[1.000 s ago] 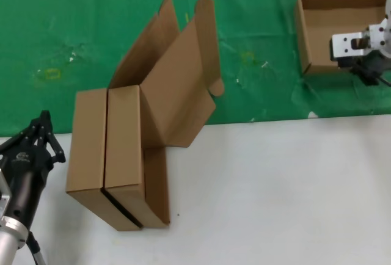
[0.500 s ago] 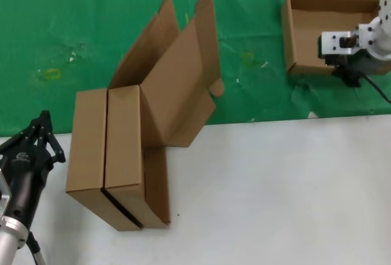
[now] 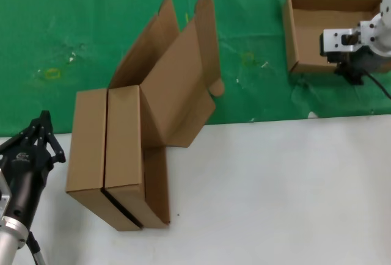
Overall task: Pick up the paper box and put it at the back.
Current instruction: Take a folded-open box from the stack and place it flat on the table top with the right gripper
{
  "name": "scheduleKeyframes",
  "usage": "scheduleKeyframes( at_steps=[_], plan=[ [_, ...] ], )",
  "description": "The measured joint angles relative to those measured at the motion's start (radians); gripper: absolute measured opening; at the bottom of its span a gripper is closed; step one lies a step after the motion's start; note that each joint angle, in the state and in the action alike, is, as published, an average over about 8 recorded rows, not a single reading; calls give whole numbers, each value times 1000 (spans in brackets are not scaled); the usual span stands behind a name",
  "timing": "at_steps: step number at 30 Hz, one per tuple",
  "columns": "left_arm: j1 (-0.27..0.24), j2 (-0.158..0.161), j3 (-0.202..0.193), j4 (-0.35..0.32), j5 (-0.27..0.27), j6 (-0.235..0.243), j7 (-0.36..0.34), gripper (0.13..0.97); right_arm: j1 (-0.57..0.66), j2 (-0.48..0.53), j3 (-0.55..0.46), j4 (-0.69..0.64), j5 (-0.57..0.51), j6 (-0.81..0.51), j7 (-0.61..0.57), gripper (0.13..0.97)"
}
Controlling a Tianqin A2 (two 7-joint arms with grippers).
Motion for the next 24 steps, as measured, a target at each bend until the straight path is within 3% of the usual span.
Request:
scheduleKeyframes(
  at_steps=[24],
  plan=[
    [0, 0, 0, 0, 0, 0, 0, 144, 53, -48, 4, -157, 53, 42, -126, 148]
  ],
)
